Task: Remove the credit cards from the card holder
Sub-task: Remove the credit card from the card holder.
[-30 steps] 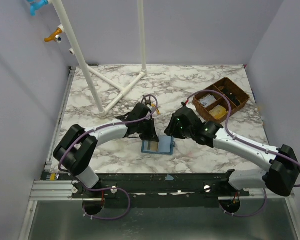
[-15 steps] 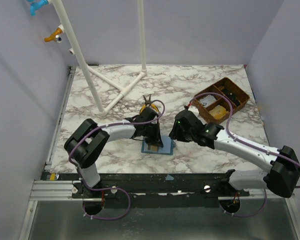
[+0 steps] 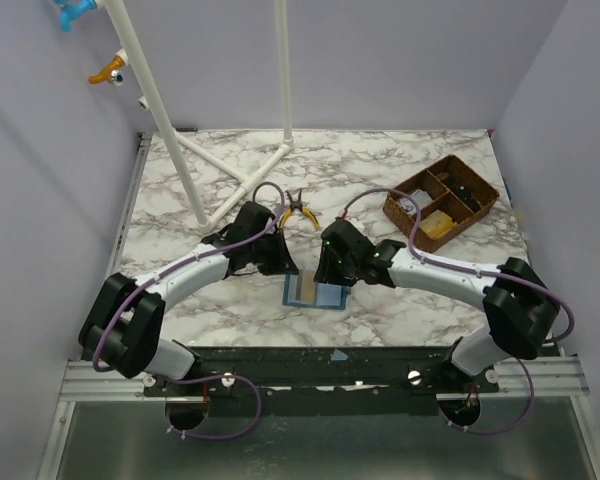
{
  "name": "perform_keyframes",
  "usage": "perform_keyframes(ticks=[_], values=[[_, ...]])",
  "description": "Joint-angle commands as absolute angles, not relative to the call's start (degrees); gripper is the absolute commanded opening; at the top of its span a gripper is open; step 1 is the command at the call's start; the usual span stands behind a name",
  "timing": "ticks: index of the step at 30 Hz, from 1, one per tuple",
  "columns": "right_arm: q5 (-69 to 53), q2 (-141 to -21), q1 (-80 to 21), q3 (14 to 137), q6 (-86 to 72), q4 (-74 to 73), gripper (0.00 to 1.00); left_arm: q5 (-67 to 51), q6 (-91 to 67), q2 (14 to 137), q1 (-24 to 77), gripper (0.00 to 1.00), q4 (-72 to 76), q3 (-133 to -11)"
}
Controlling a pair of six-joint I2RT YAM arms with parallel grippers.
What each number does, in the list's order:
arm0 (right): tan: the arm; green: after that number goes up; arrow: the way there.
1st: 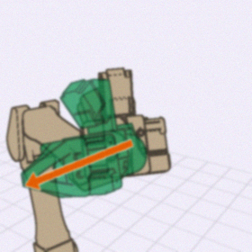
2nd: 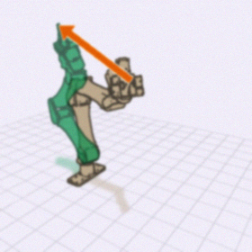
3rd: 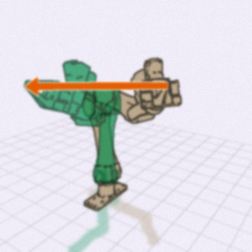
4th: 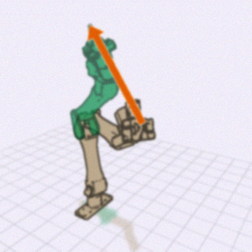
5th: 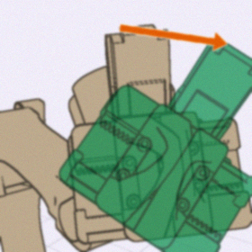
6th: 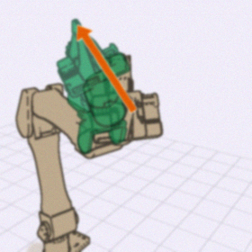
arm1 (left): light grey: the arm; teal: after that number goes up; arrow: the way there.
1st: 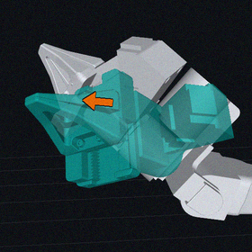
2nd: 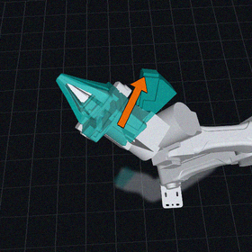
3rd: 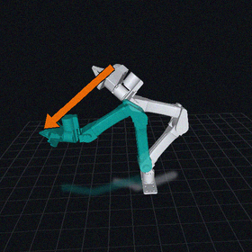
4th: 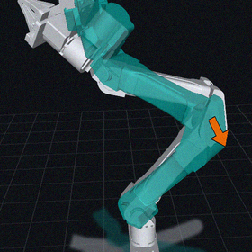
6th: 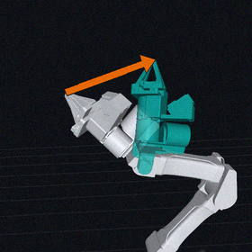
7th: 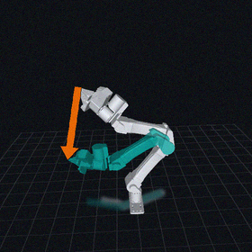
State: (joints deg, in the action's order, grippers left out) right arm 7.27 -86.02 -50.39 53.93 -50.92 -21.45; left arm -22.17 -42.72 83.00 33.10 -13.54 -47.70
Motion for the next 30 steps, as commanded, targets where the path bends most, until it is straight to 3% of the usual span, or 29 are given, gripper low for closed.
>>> perform_keyframes(ticks=[1,10,16,21,27,30], values=[[6.35,-92.38,-52.41,58.69,-49.20,-19.59,0.45,-20.73,-39.68,77.73,28.77,0.03,-17.21,-43.74],[10.76,-102.82,-54.82,65.93,-48.65,-24.72,0.50,-21.91,-38.10,73.51,26.03,0.04,-18.64,-40.80],[11.26,-103.88,-55.07,65.09,-49.28,-25.81,0.60,-22.15,-37.53,72.99,25.64,0.03,-18.90,-40.43],[10.25,-105.52,-55.46,63.74,-50.09,-24.37,0.62,-22.59,-37.96,73.39,25.57,0.04,-18.05,-40.25],[10.06,-106.70,-55.30,60.24,-49.82,-21.03,0.51,-22.76,-38.06,73.65,25.58,0.03,-17.94,-40.25],[9.78,-106.70,-55.16,58.47,-49.66,-19.29,0.36,-22.85,-37.89,73.73,25.57,0.03,-18.18,-40.35]])
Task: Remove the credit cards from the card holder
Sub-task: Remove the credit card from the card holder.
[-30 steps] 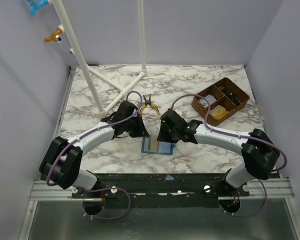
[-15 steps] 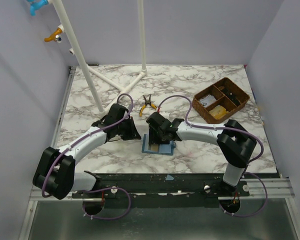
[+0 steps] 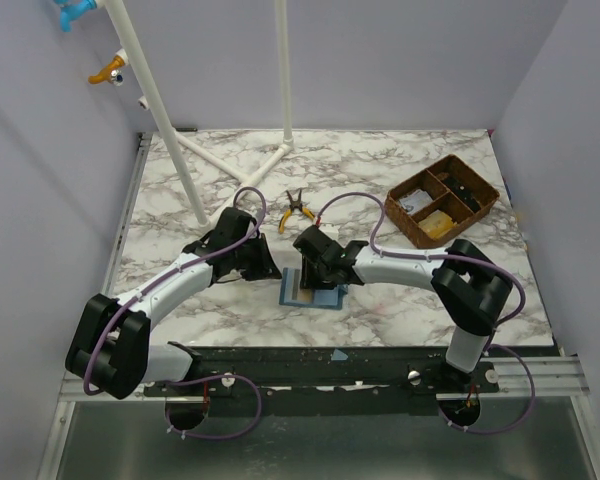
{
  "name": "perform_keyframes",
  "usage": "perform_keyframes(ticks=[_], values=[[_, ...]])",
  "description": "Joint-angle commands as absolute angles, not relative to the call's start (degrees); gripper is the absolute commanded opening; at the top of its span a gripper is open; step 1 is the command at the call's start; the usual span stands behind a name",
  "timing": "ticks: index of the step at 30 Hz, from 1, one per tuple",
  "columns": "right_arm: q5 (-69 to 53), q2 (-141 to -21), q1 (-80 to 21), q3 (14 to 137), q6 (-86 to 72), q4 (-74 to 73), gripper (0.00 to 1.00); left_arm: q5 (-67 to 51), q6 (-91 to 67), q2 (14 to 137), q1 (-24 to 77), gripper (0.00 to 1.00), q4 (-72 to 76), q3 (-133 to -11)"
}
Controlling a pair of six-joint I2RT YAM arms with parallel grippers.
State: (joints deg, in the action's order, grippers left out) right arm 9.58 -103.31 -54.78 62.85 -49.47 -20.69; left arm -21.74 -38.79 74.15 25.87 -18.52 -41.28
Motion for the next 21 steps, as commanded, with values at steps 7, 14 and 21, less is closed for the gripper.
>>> perform_keyframes(ticks=[7,14,21], values=[[8.40,-106.79,-53.89,55.13,-49.27,-15.89,0.16,-22.81,-37.97,75.10,25.58,0.03,-17.79,-40.26],[7.43,-106.35,-52.71,51.10,-49.59,-13.63,0.02,-22.14,-38.92,76.95,25.64,0.03,-16.73,-39.05],[6.29,-106.96,-52.37,49.68,-49.65,-12.32,0.01,-22.61,-39.41,79.20,26.22,0.03,-15.03,-38.32]])
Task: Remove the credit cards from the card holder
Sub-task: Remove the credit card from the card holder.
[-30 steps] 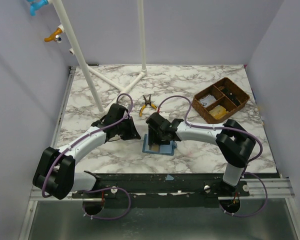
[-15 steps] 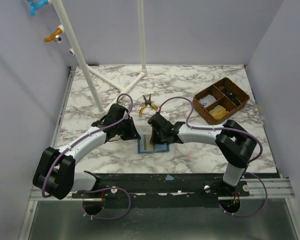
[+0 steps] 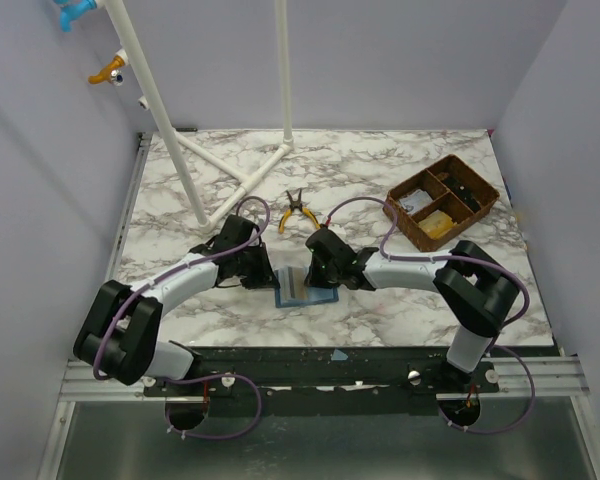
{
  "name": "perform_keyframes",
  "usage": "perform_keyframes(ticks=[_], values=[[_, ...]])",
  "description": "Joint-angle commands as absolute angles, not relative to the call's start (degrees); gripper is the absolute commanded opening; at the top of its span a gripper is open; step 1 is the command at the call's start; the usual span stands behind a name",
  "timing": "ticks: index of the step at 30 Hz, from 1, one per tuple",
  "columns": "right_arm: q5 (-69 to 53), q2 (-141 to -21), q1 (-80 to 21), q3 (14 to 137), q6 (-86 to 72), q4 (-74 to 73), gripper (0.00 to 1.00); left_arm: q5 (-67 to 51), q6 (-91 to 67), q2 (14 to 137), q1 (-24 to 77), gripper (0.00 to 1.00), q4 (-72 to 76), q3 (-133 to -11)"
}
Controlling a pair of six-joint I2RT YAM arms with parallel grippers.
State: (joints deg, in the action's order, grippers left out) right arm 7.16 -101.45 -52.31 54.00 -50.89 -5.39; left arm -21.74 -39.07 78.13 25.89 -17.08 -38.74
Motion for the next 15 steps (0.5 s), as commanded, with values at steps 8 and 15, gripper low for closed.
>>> perform_keyframes(ticks=[8,15], values=[[5.62,-107.84,-52.31,49.52,-49.56,-11.57,0.01,-22.37,-39.87,81.92,27.72,0.03,-14.18,-39.42],[4.94,-108.09,-52.30,49.24,-49.50,-10.90,0.01,-22.63,-40.44,82.17,28.37,0.03,-13.72,-39.90]])
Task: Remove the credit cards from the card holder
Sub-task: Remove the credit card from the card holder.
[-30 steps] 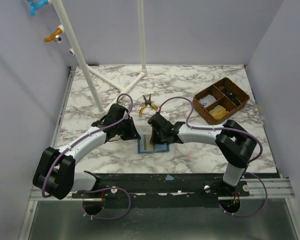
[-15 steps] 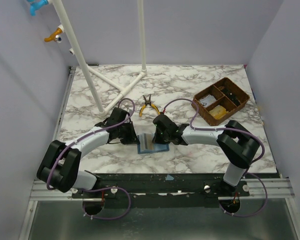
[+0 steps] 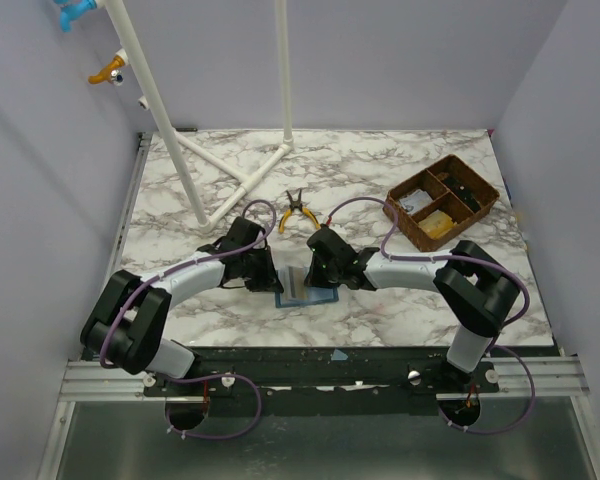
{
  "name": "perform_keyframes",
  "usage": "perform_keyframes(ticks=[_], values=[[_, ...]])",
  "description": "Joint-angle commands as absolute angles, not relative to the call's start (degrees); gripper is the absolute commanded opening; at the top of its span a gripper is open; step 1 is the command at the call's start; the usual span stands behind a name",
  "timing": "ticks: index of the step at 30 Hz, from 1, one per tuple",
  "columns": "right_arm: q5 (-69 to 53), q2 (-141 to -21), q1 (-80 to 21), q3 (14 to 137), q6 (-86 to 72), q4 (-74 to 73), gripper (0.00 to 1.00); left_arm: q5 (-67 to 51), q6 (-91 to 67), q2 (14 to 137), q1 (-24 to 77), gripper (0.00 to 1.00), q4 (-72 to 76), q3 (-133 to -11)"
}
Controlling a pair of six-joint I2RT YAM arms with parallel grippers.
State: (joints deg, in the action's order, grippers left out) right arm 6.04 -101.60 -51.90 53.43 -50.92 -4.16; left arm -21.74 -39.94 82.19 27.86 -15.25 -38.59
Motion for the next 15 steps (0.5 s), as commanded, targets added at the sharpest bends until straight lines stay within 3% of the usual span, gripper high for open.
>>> perform_keyframes(ticks=[1,15], values=[[4.83,-108.27,-52.35,49.27,-49.52,-10.85,0.01,-22.83,-40.43,82.18,28.37,0.03,-13.72,-40.09],[4.36,-108.11,-52.30,48.84,-49.52,-10.20,0.01,-16.23,-41.12,80.39,29.80,0.07,-17.25,-40.83]])
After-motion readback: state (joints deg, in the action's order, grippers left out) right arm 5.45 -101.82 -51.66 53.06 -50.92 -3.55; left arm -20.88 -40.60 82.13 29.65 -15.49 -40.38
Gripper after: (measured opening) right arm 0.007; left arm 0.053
